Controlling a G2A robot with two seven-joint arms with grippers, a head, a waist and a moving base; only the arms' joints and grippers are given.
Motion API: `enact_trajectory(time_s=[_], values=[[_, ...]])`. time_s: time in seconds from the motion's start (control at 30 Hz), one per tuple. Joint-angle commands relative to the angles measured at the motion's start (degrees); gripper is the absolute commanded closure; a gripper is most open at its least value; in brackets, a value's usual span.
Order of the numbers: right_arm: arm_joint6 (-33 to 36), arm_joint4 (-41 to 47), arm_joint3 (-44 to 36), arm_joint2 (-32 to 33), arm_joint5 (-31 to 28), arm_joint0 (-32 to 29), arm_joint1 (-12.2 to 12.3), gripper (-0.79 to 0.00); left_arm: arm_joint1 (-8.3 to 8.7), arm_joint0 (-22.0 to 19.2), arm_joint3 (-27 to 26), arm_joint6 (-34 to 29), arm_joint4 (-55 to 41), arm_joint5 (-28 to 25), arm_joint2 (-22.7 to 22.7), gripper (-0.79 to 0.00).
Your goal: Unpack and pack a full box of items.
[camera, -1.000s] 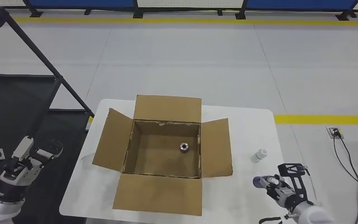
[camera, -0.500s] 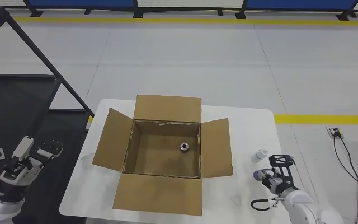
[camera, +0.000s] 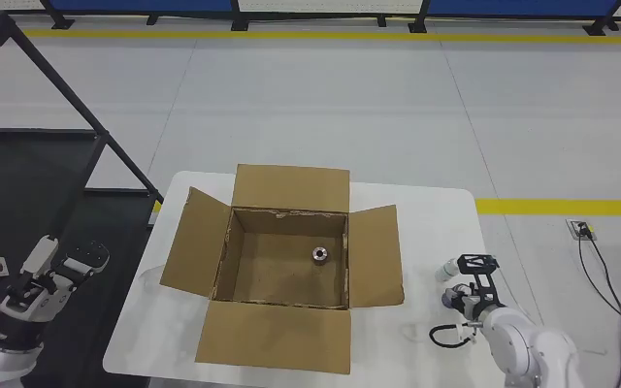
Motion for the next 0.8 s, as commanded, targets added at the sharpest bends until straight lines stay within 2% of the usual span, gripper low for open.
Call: enact_trajectory(time_s=[0.0,0.03,0.07,0.2,0.33,0.43,0.53,0.57,0.67,0.77], values=[[0.14,0.06,0.13,-0.06,0.1,0.15,0.08,-0.585,0.0,0.0,0.0,0.0,0.0,0.0,0.0,-0.785],[0.24,0.17,0.21,-0.08,0.2,0.2,0.12,-0.653,0.0,0.0,0.0,0.0,0.0,0.0,0.0,-0.785],[0.28,0.27,0.25,-0.11,0.25,0.22,0.17,-0.785,0.0,0.0,0.0,0.0,0.0,0.0,0.0,-0.785],[0.65,0.31,-0.26,0.17,0.72,-0.16,0.37,-0.785,0.0,0.0,0.0,0.0,0.0,0.0,0.0,-0.785],[-0.3,0.77,-5.3,1.47,1.82,-1.95,0.56,-0.785,0.0,0.0,0.0,0.0,0.0,0.0,0.0,-0.785],[-1.16,0.92,-15.47,2.5,3.14,-4.51,0.62,-0.785,0.0,0.0,0.0,0.0,0.0,0.0,0.0,-0.785],[-0.13,0.38,-29.96,0.94,2.53,-6.19,0.69,-0.785,0.0,0.0,0.0,0.0,0.0,0.0,0.0,-0.785],[-0.04,0.28,-32.81,-0.59,1.16,-5.74,0.75,-0.785,0.0,0.0,0.0,0.0,0.0,0.0,0.0,-0.785],[-0.73,-0.75,-32.81,-9.35,-5.26,2.48,0.91,-0.785,0.0,0.0,0.0,0.0,0.0,0.0,0.0,-0.785],[6.09,-1.46,-32.81,-21.37,-7.58,11.9,0.46,-0.785,0.0,0.0,0.0,0.0,0.0,0.0,0.0,-0.785]])
